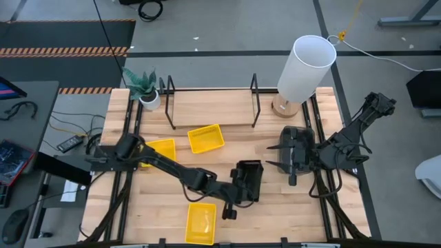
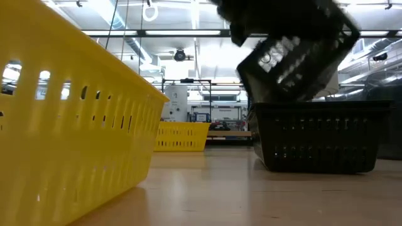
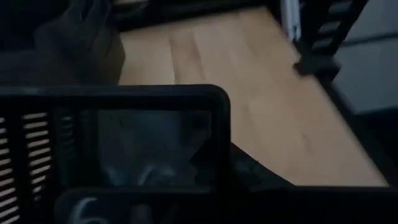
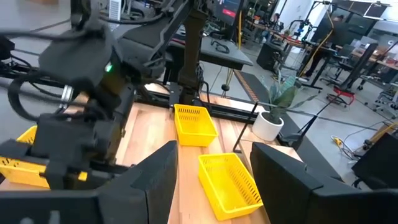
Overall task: Stack baskets on shelf by color
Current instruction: Stack the left black bin on the black bin, then put the stacked black bins on the shelf
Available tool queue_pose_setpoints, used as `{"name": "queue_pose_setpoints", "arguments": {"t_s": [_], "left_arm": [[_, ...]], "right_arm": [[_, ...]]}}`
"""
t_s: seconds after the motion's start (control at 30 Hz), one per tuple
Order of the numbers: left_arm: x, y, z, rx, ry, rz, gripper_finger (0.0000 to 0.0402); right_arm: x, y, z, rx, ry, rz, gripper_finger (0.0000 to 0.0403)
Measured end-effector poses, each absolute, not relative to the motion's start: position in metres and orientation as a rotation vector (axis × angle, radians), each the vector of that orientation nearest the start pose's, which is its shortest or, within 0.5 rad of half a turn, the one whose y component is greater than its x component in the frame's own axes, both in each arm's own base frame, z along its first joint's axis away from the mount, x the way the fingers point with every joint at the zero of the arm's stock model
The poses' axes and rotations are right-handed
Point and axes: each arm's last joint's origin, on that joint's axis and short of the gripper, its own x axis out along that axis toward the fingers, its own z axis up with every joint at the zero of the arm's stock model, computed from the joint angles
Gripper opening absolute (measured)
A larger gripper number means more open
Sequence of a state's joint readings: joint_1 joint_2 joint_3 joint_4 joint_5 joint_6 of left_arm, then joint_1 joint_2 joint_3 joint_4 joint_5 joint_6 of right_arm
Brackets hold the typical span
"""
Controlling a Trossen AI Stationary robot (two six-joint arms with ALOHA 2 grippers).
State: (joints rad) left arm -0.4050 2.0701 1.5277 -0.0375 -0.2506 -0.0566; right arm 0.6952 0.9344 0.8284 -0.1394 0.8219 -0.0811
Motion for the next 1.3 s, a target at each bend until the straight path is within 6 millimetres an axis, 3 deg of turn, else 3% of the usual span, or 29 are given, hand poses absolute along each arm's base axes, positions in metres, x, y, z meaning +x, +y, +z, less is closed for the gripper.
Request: {"name": "queue_pose_setpoints", "arguments": {"t_s": [0.3,0.53,0.77,0.97,1.13,1.3], "left_arm": [[0.424,-0.172,0.189,0.193,0.733,-0.098,0.0009],[0.417,-0.169,0.188,0.238,0.863,-0.094,0.0014],[0.416,-0.167,0.194,0.187,0.860,-0.073,0.0089],[0.416,-0.164,0.215,0.100,0.790,-0.118,0.0161],[0.418,-0.174,0.211,0.105,0.757,-0.122,0.0197],[0.416,-0.182,0.194,0.199,0.798,-0.124,0.0226]], "right_arm": [[0.166,0.111,0.328,-0.248,0.184,-0.119,0.0207],[0.166,0.110,0.328,-0.245,0.186,-0.118,0.0207],[0.166,0.111,0.328,-0.245,0.186,-0.117,0.0207],[0.166,0.110,0.328,-0.246,0.187,-0.117,0.0207],[0.166,0.111,0.328,-0.246,0.186,-0.117,0.0207],[0.166,0.111,0.328,-0.246,0.187,-0.117,0.0207]]}}
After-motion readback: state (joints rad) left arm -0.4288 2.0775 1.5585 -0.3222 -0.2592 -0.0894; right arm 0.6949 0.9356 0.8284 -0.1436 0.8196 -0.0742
